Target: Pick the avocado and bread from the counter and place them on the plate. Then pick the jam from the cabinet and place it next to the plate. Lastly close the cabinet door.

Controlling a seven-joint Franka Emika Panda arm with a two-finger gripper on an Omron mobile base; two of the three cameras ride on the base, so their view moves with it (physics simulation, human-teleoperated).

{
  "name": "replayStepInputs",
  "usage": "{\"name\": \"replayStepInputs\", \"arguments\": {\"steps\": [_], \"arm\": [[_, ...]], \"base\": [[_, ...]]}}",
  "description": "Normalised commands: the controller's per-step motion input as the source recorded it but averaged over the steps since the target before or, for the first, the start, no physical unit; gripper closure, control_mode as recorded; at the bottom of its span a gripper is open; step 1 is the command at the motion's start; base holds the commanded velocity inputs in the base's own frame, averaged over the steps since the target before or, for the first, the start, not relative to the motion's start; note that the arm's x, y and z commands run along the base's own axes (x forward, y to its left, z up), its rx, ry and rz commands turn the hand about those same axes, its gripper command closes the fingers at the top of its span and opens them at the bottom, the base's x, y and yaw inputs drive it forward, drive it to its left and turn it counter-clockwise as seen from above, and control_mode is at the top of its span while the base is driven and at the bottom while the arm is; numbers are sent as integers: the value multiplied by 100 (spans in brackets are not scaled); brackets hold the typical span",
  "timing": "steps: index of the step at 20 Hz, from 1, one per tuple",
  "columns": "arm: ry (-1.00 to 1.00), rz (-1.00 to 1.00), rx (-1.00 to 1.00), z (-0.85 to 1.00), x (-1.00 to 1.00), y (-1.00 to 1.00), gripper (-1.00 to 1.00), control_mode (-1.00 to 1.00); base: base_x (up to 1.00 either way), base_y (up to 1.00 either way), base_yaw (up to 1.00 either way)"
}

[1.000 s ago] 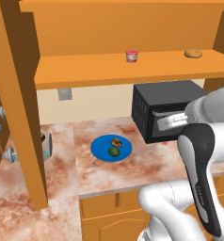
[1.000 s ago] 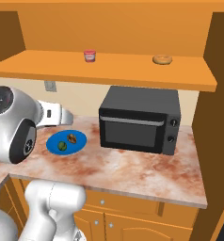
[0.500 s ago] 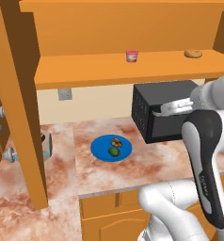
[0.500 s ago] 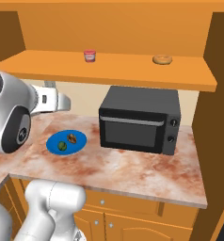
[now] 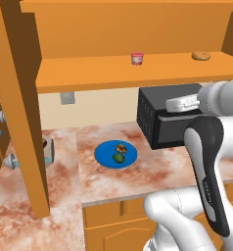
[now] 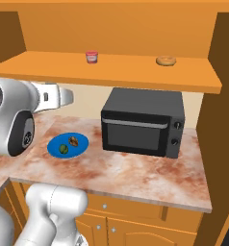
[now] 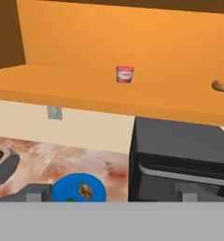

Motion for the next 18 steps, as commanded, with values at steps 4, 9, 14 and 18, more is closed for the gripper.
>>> {"name": "replayStepInputs", "arguments": {"steps": [4, 9, 14, 18], "arm": [[0, 0, 1, 49, 7, 0, -100, -100], [1, 0, 3, 54, 1, 0, -100, -100], [0, 0, 0, 24, 23, 0, -100, -100], [0, 0, 2, 7, 33, 0, -100, -100]], "base": [[0, 0, 0], [0, 0, 0], [0, 0, 0], [0, 0, 0]]}}
